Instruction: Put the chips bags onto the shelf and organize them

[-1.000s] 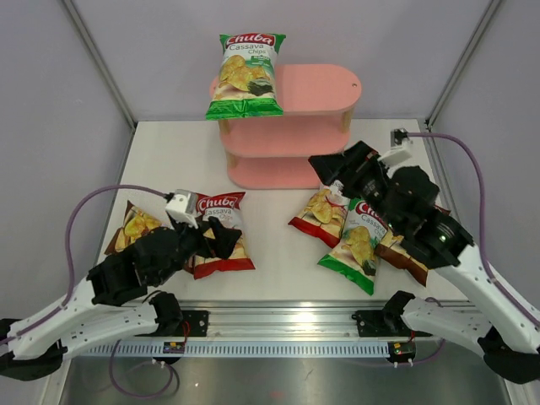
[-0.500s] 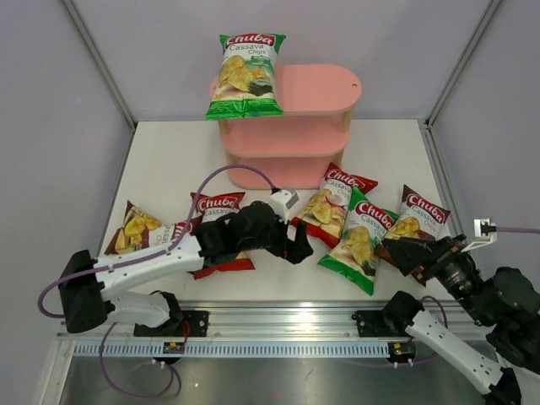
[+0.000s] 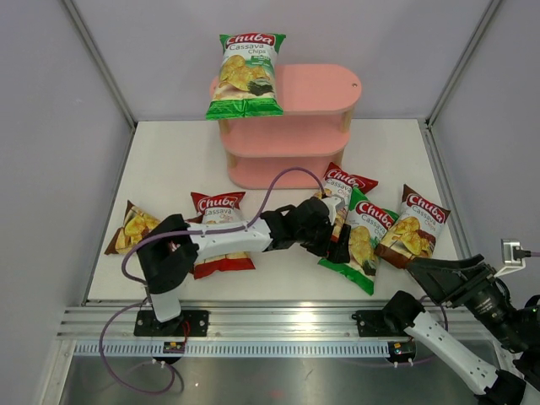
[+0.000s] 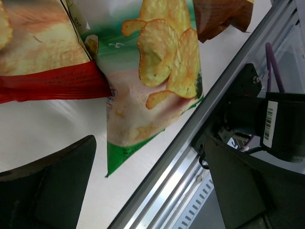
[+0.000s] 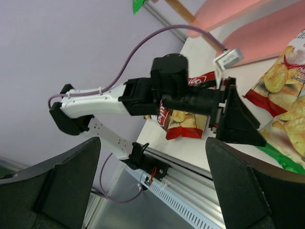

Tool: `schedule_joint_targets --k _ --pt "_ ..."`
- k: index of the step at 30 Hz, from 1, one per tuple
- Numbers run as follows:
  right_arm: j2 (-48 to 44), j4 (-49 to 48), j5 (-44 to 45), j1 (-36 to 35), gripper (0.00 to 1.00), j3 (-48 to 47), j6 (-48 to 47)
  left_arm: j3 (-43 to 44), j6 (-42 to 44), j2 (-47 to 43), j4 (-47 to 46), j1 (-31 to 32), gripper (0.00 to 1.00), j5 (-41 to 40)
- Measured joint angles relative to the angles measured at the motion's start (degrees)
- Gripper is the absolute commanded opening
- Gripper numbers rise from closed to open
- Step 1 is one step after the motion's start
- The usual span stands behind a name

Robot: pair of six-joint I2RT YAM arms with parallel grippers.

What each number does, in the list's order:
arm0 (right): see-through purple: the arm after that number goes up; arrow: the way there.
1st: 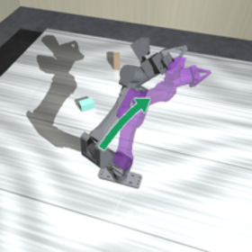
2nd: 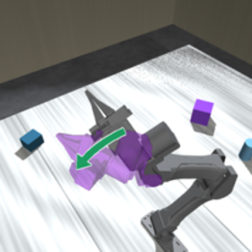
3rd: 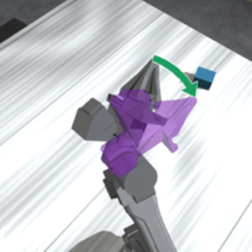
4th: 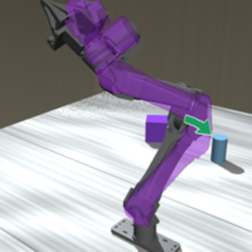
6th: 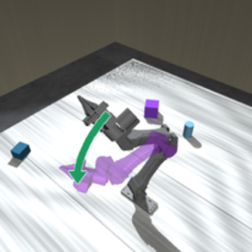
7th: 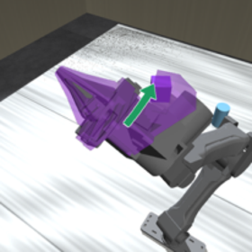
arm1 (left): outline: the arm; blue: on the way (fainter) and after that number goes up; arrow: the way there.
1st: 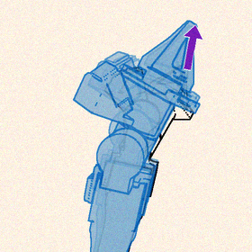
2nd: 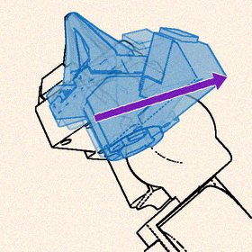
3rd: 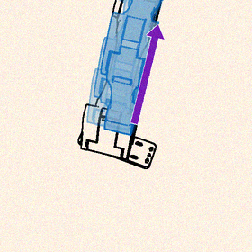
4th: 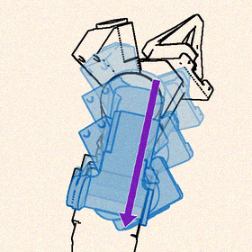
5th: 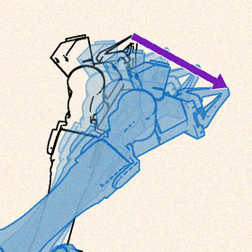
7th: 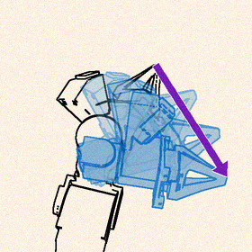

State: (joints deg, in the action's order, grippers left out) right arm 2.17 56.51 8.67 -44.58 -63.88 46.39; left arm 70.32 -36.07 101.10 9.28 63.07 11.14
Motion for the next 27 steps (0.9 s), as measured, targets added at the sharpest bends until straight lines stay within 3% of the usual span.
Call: schedule_joint_targets --k 9,13,17,22,27 --pt "2.67 -2.49 -8.07 0.0 0.99 1.49 0.85 2.05 -2.91 8.66 -3.91 0.0 0.96 3.76" --pt "3.08 -4.79 -11.17 0.0 0.99 3.65 1.29 1.57 -4.63 10.21 -8.94 0.0 0.87 6.62" --pt "4.42 -5.7 -12.52 0.0 0.99 4.59 1.49 0.07 -7.04 10.75 -13.81 0.0 0.68 8.85" --pt "4.9 -5.81 -12.81 0.0 0.99 4.74 1.66 -3.61 -9.81 10.71 -18.43 0.0 0.37 9.11" --pt "4.57 -5.95 -12.74 0.0 1.0 4.98 2.01 -7.54 -11.65 8.83 -20.76 0.0 0.2 8.74"
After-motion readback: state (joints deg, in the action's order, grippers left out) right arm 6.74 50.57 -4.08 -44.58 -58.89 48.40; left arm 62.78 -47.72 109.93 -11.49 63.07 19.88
